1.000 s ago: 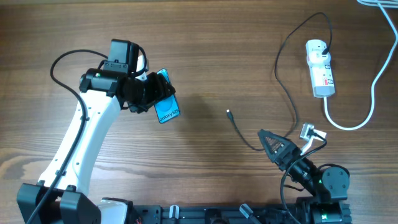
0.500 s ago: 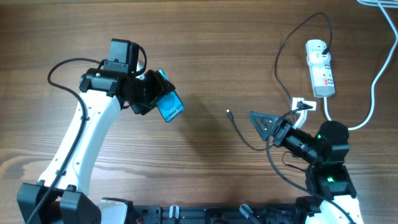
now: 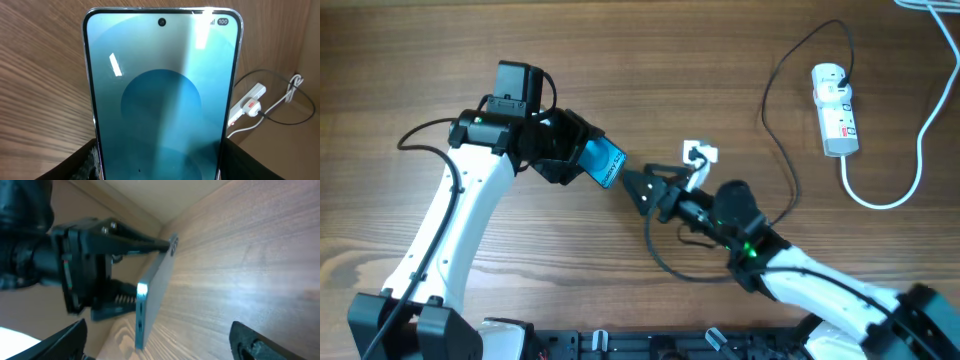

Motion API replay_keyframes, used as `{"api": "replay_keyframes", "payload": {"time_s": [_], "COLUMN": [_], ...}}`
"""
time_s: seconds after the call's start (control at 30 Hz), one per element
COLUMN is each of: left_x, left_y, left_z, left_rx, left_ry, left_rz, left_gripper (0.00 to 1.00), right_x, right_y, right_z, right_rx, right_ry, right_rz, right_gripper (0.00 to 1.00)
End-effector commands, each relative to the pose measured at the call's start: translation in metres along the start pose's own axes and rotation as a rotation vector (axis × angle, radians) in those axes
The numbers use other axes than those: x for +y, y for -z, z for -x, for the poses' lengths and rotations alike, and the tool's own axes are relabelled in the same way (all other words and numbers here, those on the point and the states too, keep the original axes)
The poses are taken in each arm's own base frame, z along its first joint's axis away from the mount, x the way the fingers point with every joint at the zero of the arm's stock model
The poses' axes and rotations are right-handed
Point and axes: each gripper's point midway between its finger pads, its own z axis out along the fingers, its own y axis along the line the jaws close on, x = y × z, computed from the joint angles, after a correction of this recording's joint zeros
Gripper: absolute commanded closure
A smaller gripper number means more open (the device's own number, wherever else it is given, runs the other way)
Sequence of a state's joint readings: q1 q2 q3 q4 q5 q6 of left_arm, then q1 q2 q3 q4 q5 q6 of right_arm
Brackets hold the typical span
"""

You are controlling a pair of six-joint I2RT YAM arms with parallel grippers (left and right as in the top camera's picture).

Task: Plug charger to phone and switch on socket

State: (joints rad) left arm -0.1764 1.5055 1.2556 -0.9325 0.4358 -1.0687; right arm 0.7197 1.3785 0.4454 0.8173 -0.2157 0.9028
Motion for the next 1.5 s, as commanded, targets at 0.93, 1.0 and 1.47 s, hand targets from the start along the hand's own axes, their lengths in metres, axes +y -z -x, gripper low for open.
{"api": "replay_keyframes", "payload": {"time_s": [0.93,1.0,1.47], "left_x": [-0.011,-0.011,-0.011], "left_y": [0.004,0.004,0.004], "left_z": [0.000,0.000,0.000], "left_rx": [0.000,0.000,0.000], "left_ry": [-0.002,-0.002,-0.009], "left_rz": [-0.046,-0.046,-0.045], "left_gripper": [0.52,0.52,0.42], "right_x": [0.017,0.016,0.026], "right_y": [-0.064,-0.064,-0.065], "right_z": [-0.003,-0.004,-0.018], "right_rx": [-0.008,-0.004,0.070], "right_ry": [0.089,0.085,0.069], "right_rz": [-0.131,-0.134,-0.075], "right_gripper": [0.71,0.75,0.95]}}
